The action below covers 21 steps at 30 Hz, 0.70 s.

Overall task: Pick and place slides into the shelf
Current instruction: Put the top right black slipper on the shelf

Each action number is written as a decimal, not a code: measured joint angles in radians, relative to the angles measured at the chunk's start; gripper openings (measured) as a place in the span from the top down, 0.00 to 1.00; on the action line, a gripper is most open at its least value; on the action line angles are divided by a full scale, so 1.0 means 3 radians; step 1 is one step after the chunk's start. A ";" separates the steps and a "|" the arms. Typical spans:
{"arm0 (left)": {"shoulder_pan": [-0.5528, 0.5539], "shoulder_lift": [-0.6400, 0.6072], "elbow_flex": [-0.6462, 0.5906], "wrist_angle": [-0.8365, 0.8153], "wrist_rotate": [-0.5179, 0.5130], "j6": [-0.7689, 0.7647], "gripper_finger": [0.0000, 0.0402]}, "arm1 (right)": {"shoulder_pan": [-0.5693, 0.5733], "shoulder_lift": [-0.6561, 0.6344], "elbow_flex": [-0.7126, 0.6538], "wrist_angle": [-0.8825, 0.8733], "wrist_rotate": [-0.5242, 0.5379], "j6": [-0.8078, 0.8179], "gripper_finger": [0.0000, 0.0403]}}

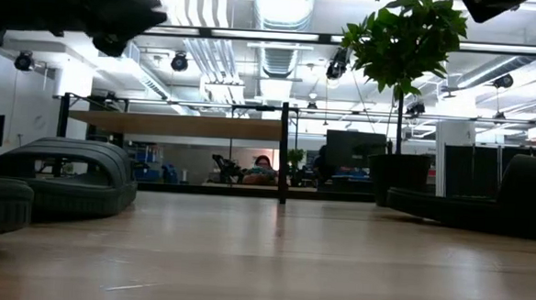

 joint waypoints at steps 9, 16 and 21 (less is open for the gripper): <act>0.0000 0.0286 0.0004 0.0177 0.0001 0.0009 0.59 | 0.0000 0.0453 0.0004 -0.0047 -0.0443 0.0271 0.57; 0.0000 0.0297 0.0047 0.0231 0.0001 0.0012 0.59 | 0.0202 0.0846 0.0203 -0.0348 -0.0452 0.0757 0.59; 0.0000 0.0269 0.0047 0.0224 0.0001 0.0013 0.59 | 0.0538 0.1071 0.0320 -0.0462 -0.0266 0.0865 0.64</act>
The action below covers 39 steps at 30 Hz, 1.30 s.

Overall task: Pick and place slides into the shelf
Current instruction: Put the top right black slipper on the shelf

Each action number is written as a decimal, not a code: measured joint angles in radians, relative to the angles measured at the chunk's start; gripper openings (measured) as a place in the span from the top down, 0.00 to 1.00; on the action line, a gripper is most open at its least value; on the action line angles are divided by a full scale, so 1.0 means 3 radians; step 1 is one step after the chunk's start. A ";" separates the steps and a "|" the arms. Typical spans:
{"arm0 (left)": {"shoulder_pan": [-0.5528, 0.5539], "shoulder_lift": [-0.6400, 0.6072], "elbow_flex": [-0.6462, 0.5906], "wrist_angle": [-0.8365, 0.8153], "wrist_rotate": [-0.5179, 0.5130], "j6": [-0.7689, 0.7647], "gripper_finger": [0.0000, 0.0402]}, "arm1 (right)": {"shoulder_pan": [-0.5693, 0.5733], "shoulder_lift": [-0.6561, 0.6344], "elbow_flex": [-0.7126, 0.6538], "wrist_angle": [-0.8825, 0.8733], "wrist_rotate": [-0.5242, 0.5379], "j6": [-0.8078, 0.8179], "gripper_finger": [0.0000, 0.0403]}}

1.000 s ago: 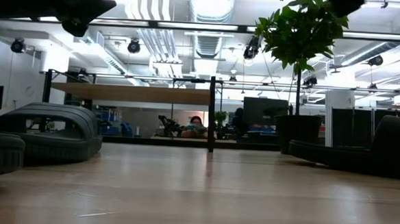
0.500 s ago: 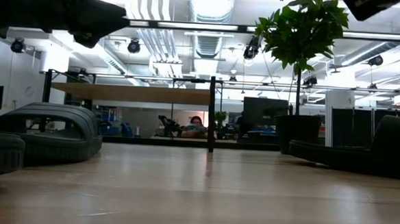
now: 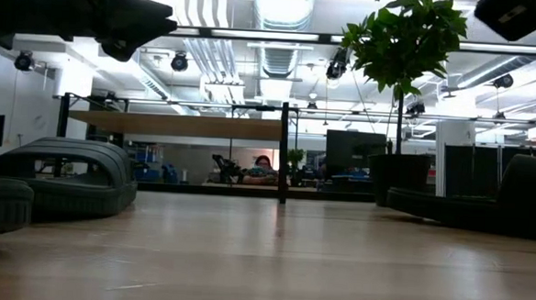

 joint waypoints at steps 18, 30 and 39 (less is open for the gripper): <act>0.0001 0.0072 0.0000 0.0004 -0.0001 -0.0093 0.59 | 0.0969 0.1024 -0.0005 -0.0131 0.1079 0.0516 0.69; 0.0001 0.0166 -0.0002 0.0004 -0.0027 -0.0262 0.59 | 0.1135 0.1449 0.0026 -0.0387 0.1194 0.0645 0.69; 0.0001 0.0258 -0.0005 0.0006 -0.0041 -0.0264 0.59 | 0.1135 0.1601 0.0027 -0.0364 0.1220 0.0660 0.52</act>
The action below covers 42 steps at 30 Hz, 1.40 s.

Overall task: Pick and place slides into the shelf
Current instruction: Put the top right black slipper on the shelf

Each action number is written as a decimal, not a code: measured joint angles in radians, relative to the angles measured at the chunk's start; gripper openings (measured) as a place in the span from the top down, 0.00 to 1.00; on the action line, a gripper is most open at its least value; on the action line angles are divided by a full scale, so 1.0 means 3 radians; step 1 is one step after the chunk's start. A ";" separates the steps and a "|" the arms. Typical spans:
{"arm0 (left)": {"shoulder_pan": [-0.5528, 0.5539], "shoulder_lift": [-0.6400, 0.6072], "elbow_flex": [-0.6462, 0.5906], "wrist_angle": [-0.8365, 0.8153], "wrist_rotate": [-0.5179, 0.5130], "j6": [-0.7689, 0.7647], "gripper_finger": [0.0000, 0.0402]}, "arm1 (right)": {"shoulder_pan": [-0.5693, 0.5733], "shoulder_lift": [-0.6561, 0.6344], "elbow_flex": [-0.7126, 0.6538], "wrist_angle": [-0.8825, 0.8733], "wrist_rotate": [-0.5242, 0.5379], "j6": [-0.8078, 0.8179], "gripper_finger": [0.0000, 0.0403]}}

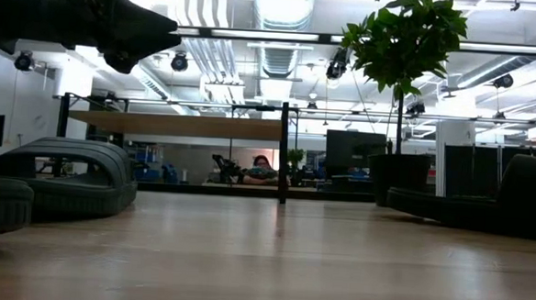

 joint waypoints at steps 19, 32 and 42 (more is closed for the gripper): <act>0.0000 0.0121 0.0000 -0.0001 -0.0051 0.0001 0.59 | 0.0003 0.0453 -0.0003 -0.0233 0.0584 0.0242 0.46; 0.0000 0.0124 -0.0001 0.0006 -0.0048 0.0001 0.59 | -0.0004 0.0440 -0.0014 -0.0247 0.0637 0.0217 0.57; 0.0000 0.0122 0.0010 0.0002 -0.0047 0.0003 0.59 | -0.0068 0.0439 -0.0014 -0.0268 0.0674 0.0204 0.69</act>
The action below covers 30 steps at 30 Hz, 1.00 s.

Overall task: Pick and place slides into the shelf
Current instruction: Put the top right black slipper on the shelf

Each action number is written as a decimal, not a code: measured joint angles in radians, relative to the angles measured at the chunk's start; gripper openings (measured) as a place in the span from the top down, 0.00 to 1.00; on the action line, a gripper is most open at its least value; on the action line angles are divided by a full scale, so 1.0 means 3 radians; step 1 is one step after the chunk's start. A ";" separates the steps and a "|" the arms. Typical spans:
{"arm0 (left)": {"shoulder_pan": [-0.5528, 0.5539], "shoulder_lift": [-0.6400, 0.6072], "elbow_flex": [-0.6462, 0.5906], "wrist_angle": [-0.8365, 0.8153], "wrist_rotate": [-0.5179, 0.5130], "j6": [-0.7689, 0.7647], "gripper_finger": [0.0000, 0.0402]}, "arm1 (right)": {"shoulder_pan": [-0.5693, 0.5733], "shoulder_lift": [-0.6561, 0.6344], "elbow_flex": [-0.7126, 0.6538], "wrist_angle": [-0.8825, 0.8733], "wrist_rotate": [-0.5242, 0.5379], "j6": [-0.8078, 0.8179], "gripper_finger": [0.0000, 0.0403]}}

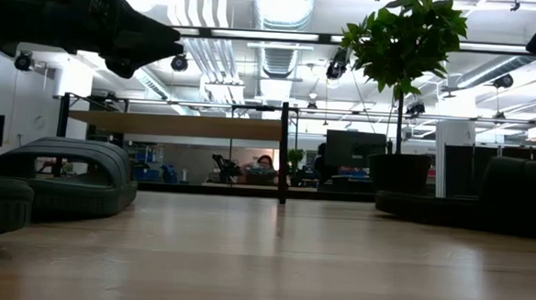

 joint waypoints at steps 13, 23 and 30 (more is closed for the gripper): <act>0.0000 0.0001 0.0000 -0.0002 0.0003 0.0000 0.59 | -0.0013 -0.0005 0.0005 -0.0023 -0.0046 0.0088 0.97; 0.0000 0.0001 0.0000 -0.0003 0.0003 0.0000 0.59 | -0.0020 -0.0004 0.0503 -0.0573 0.0479 0.0314 0.98; -0.0001 0.0001 0.0000 -0.0003 0.0004 -0.0001 0.59 | -0.0018 -0.0005 0.0735 -0.0646 0.0728 0.0322 0.98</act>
